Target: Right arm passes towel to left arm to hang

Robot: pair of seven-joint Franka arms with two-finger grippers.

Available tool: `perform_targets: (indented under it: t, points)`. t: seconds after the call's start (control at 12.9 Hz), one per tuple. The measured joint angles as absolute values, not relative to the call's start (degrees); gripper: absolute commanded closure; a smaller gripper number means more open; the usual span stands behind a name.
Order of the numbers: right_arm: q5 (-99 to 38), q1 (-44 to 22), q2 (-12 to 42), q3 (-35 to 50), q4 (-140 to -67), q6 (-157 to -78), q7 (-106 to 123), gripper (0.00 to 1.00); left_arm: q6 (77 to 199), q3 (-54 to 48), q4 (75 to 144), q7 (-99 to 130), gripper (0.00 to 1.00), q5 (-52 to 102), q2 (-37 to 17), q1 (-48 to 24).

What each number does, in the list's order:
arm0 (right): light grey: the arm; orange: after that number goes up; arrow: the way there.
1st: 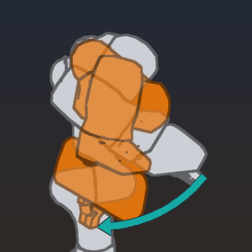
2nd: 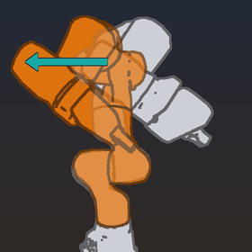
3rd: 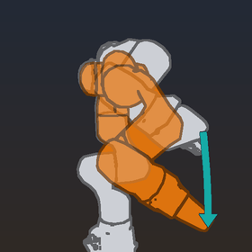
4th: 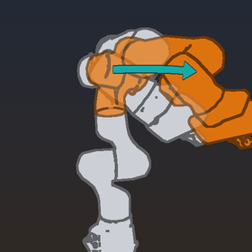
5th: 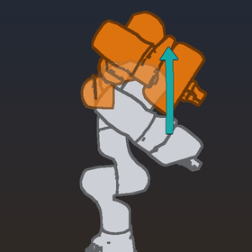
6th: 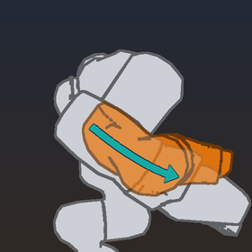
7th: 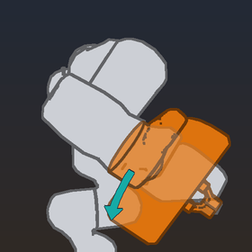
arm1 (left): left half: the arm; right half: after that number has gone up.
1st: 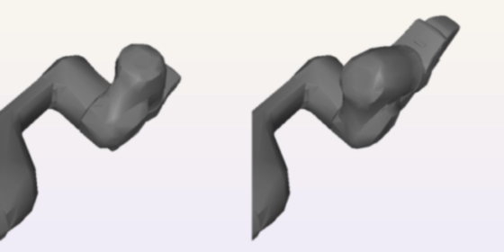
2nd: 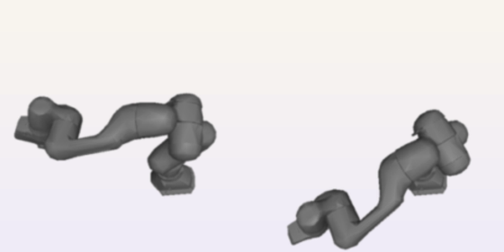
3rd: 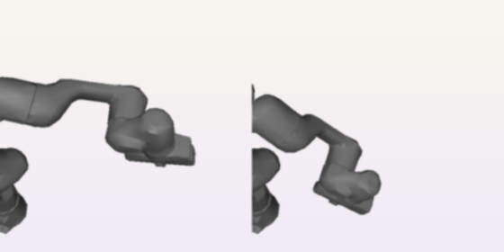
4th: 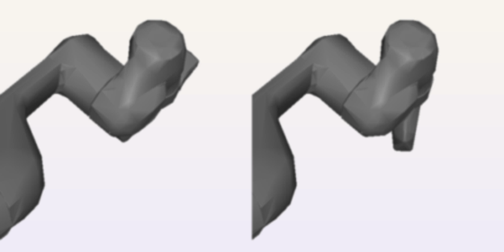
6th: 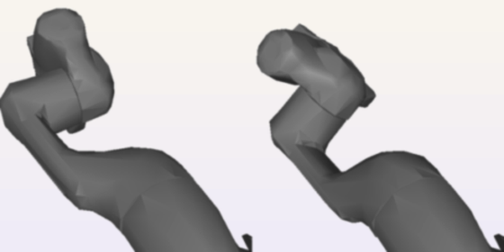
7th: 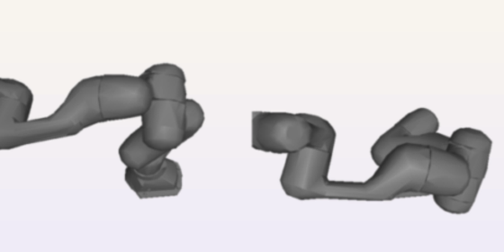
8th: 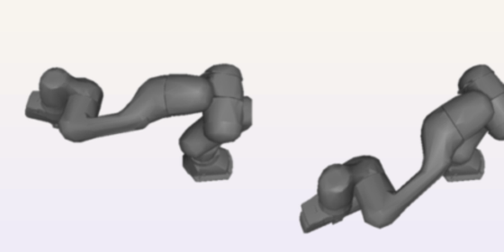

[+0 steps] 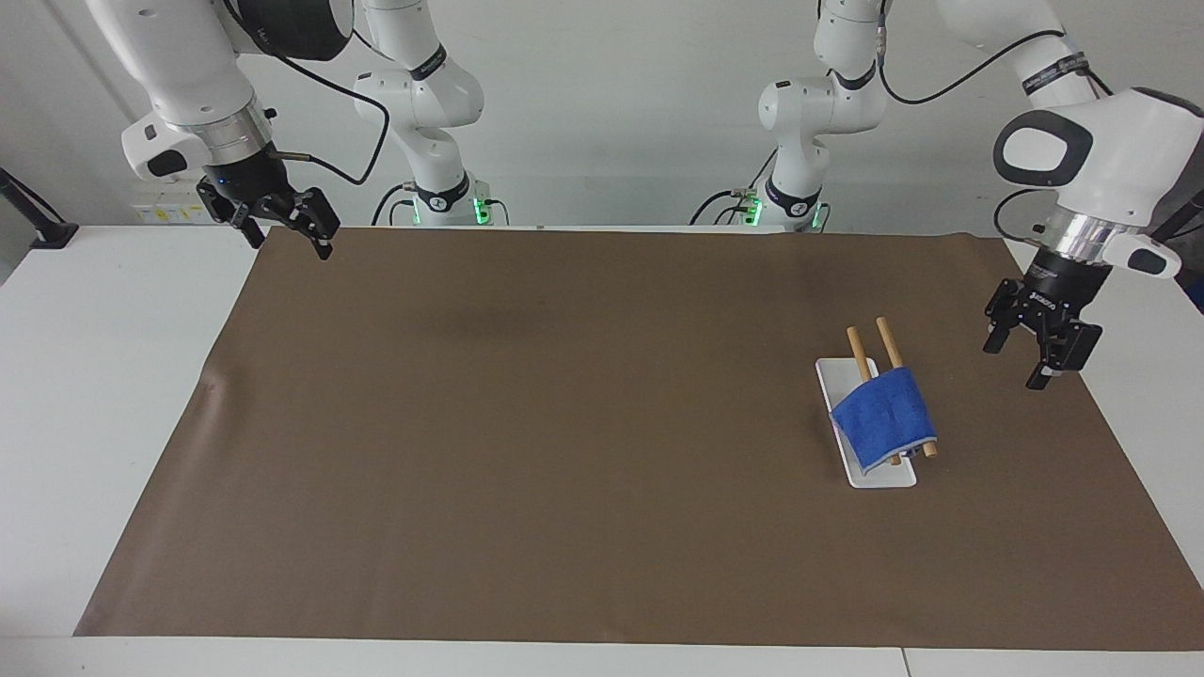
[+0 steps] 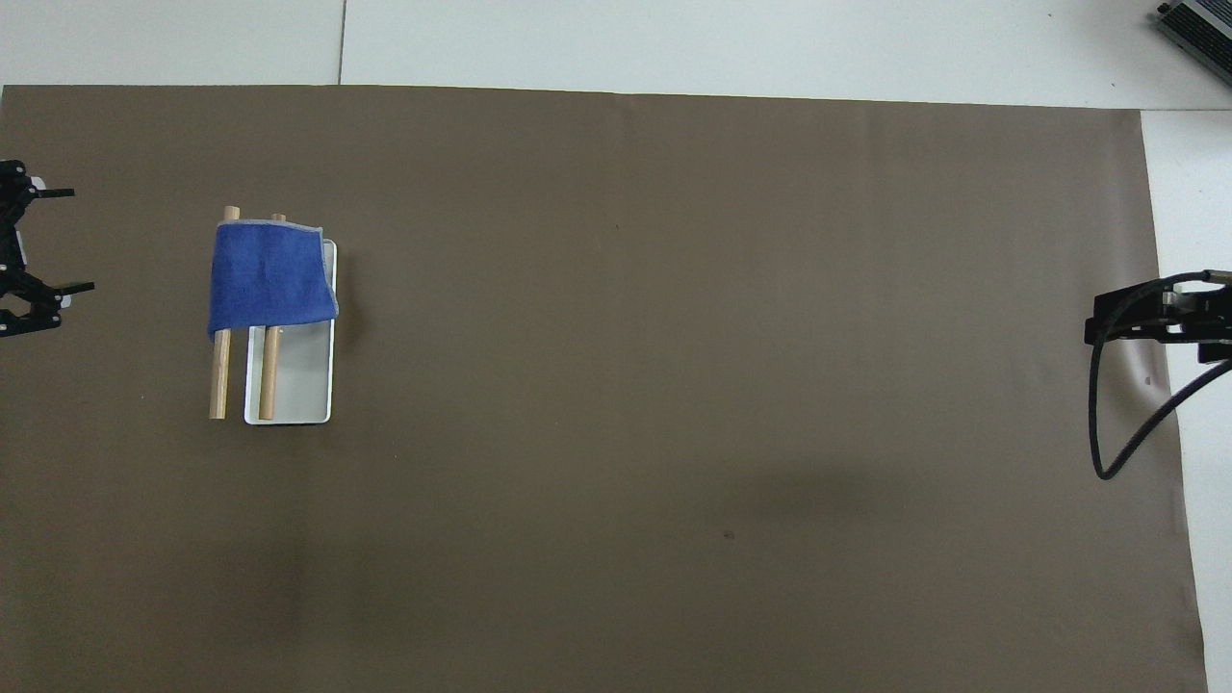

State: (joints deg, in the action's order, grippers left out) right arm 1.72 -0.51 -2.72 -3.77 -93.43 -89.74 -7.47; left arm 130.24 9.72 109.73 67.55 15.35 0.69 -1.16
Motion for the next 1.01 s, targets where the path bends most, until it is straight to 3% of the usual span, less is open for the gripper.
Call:
perform_targets:
  t: [0.47,0.7,1.01]
  points:
    - [1.72,-1.57,-2.72,-3.73,-93.47,-89.73,-7.46,0.0,105.07,4.96,92.56,61.35,0.05,6.54,0.89,-1.24]
    - [1.72,-1.62,-2.72,-3.73,-93.47,-89.73,-7.46,0.0,99.05,-2.11,90.03,52.6,0.05,1.74,0.97,-1.43]
    - [1.72,-1.62,-2.72,-3.73,-93.48,-89.73,-7.46,0.0,94.69,-2.93,89.76,29.43,0.05,0.79,1.17,-1.48]
